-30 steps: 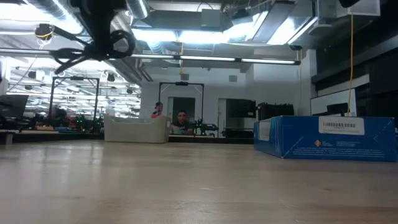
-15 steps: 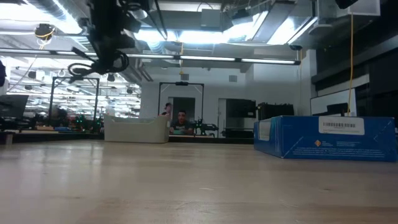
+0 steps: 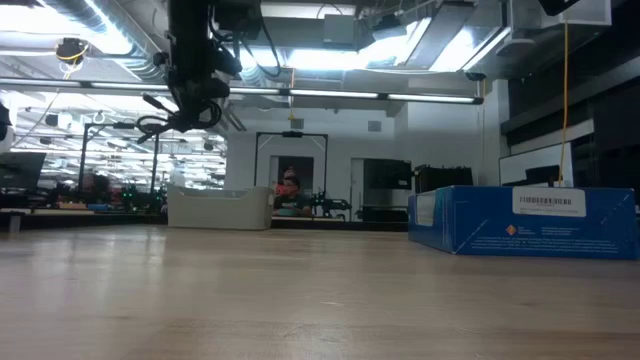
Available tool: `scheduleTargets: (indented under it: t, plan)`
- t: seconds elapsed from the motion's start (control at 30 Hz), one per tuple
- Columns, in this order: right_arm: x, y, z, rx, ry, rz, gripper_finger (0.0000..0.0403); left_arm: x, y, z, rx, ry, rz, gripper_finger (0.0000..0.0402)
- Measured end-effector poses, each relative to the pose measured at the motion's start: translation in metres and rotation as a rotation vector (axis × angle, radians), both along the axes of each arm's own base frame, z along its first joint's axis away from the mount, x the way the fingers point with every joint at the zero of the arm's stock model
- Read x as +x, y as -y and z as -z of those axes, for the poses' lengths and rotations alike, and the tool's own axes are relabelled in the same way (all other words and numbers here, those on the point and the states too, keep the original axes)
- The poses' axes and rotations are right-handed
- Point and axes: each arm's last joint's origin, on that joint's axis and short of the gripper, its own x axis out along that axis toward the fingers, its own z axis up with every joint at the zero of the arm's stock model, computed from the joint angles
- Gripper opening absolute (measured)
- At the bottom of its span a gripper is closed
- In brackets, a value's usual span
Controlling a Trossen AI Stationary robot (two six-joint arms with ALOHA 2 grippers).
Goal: Pick and place USB-C Cables
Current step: Put the black white charger cable into the gray bin
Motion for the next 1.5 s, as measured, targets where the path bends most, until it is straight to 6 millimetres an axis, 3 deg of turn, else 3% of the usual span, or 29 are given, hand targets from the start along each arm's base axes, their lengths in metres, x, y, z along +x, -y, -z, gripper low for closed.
scheduleTargets:
  t: [0.3,0.57,1.0,1.2,1.5]
  plan:
    - [0.0,0.0,0.0,-0.001,0.001,-0.001,0.0153,0.011,-0.025,-0.005,0.032,0.033,0.186,0.0027]
    - [0.0,0.0,0.0,-0.001,0.0,0.0,0.0153,0.014,-0.048,-0.006,0.078,-0.06,0.332,0.0027]
    - [0.0,0.0,0.0,-0.001,0.0,0.0,0.0153,0.022,-0.099,0.042,-0.055,-0.36,0.545,0.0027]
    - [0.0,0.0,0.0,-0.001,0.0,0.0,0.0153,0.032,-0.107,0.06,-0.103,-0.392,0.66,0.0027]
    - [0.0,0.0,0.0,-0.001,0.0,0.0,0.0153,0.043,-0.112,0.07,-0.07,-0.424,0.718,0.0027]
